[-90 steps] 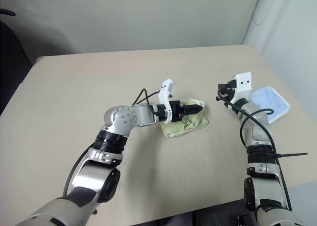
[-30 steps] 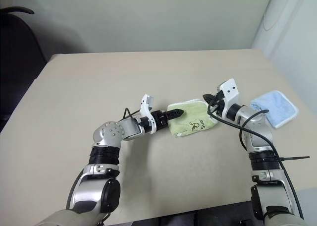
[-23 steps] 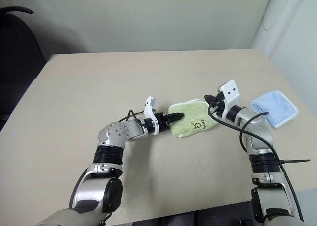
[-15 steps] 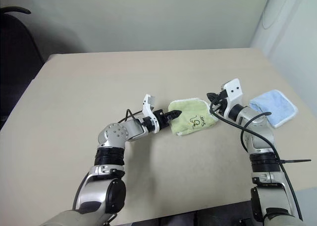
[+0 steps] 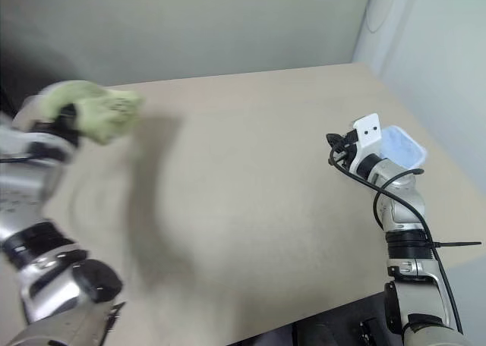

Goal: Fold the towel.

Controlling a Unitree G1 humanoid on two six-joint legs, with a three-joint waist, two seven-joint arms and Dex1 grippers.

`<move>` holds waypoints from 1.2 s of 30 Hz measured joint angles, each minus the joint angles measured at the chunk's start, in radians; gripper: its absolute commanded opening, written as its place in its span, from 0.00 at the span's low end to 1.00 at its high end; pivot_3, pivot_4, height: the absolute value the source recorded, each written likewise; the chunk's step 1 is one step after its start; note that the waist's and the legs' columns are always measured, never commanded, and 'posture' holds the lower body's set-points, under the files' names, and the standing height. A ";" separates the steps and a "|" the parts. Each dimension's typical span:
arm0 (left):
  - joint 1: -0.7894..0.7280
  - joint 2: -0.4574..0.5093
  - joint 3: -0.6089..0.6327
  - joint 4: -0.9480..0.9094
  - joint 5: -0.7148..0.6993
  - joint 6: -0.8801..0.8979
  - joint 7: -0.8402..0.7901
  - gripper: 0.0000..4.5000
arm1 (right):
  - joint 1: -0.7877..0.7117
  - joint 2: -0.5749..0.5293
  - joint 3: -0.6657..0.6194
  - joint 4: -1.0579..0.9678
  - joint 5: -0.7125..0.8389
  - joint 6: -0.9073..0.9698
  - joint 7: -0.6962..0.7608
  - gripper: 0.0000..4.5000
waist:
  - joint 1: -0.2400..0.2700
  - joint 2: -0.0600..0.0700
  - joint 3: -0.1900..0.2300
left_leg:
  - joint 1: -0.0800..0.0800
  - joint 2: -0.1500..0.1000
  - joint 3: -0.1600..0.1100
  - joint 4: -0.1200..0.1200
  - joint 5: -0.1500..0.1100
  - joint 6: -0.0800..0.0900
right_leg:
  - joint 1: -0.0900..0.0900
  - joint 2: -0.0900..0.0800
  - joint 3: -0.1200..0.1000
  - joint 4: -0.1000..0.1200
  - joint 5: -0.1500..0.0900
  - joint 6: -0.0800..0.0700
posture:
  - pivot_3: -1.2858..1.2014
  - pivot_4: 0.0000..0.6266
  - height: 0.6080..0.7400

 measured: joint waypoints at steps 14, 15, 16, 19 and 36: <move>0.411 -0.097 0.107 -0.029 -0.091 0.062 0.010 0.44 | -0.045 0.030 0.037 0.088 -0.002 -0.042 0.025 0.00 | 0.020 -0.005 0.000 | -0.001 -0.003 0.000 -0.003 -0.001 0.001 | 0.001 -0.005 -0.002 0.000 0.008 0.000 | 0.52 0.24 1.00; 0.425 -0.107 0.116 -0.050 -0.117 0.062 0.010 0.52 | -0.049 0.030 0.039 0.093 -0.003 -0.043 0.027 0.00 | 0.019 -0.005 0.000 | 0.000 -0.003 0.000 -0.003 -0.001 0.000 | 0.001 -0.005 -0.001 0.000 0.008 0.000 | 0.52 0.24 1.00; 0.434 -0.113 0.123 -0.064 -0.135 0.062 0.011 0.61 | -0.051 0.030 0.040 0.094 -0.003 -0.044 0.027 0.00 | 0.017 -0.005 0.000 | 0.000 -0.003 0.001 -0.004 -0.001 0.000 | 0.000 -0.005 -0.001 0.000 0.008 0.000 | 0.52 0.24 1.00; 0.459 -0.122 0.136 -0.100 -0.179 0.058 0.010 0.83 | -0.053 0.030 0.041 0.094 -0.003 -0.047 0.028 0.00 | 0.011 -0.005 0.000 | 0.000 -0.002 0.001 -0.004 -0.001 0.000 | 0.000 -0.004 -0.001 0.000 0.007 0.000 | 0.52 0.24 1.00; 0.860 0.045 0.006 -0.669 0.051 -0.203 -0.308 1.00 | -0.024 -0.022 0.047 0.090 0.016 -0.022 0.171 0.00 | 0.029 -0.009 0.001 | 0.003 -0.002 -0.004 0.000 -0.009 0.010 | 0.003 -0.002 -0.001 0.001 0.005 -0.008 | 0.52 0.24 1.00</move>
